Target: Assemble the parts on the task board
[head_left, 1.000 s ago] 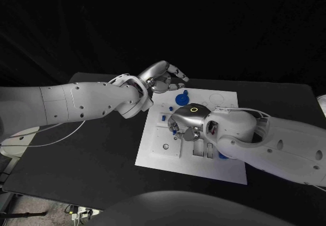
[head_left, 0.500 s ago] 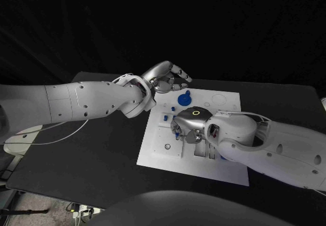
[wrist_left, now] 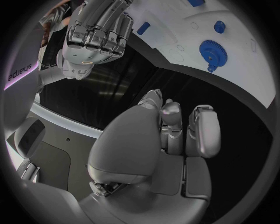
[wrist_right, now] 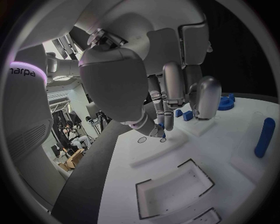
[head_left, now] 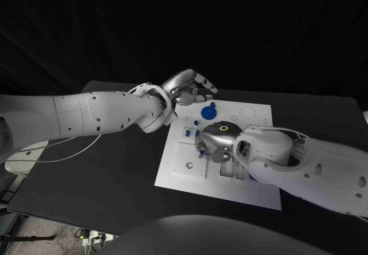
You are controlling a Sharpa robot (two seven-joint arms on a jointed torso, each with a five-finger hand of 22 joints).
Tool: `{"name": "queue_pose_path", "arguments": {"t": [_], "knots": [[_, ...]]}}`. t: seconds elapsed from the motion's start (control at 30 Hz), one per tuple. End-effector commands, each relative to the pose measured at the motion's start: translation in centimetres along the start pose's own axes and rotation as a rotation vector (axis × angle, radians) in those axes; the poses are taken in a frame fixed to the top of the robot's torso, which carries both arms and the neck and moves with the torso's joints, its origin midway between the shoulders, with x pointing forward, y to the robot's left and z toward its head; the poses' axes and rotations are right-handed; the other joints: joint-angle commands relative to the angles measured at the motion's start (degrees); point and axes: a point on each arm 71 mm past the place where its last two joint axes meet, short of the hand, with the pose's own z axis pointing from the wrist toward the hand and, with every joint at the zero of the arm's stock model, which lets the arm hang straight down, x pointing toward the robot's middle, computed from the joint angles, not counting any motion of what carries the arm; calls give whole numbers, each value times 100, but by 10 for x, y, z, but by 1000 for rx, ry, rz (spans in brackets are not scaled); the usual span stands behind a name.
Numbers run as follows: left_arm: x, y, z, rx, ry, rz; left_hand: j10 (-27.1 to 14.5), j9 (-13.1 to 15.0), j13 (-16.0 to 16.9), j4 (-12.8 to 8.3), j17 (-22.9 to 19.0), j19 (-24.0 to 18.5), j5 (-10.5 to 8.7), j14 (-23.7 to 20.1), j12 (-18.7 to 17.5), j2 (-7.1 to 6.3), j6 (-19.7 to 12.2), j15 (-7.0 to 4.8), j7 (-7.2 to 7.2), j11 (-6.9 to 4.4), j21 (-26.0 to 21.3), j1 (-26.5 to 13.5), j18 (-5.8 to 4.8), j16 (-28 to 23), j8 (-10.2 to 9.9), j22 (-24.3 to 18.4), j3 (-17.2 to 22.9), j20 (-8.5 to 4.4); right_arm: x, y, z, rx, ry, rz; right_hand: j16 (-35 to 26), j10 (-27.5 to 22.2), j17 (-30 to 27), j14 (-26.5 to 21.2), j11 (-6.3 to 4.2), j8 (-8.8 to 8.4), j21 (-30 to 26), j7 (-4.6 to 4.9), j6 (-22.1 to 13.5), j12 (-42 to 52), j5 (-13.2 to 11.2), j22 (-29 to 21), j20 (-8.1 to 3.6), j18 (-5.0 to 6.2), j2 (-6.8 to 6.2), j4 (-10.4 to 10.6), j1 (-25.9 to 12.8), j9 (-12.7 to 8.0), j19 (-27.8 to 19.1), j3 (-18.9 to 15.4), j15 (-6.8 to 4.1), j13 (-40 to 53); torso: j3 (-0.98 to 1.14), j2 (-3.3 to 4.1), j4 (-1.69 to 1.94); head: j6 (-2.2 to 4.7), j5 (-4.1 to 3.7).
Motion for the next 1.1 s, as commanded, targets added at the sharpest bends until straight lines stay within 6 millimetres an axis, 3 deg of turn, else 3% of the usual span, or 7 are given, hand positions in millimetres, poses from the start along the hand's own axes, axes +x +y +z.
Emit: {"name": "queue_pose_path", "arguments": {"t": [0.03,1.1], "knots": [[2,-1,1,6,14,-4,22,-10,-8,11,-5,89,-2,-41,-20,30,8,15,39,2,-33,-23,43,-21,-1,1151,37,51,3,0,0,3,23,7,-9,40,354,35,-9,-34,6,-6,-25,-25,-23,875,8,36,-29,-8,-19,5,-9,3,3,-8,1,-5,5,0,-5],[4,-2,2,5,22,-7,27,-14,-8,10,-13,87,10,-46,-26,27,4,20,44,7,-37,-10,44,-24,-3,1150,65,56,9,2,3,2,-5,20,-59,52,268,-7,-4,-74,-107,-3,-35,-96,-24,841,7,61,-27,-15,-15,-1,-81,32,5,-59,-6,-13,9,0,46]]}}
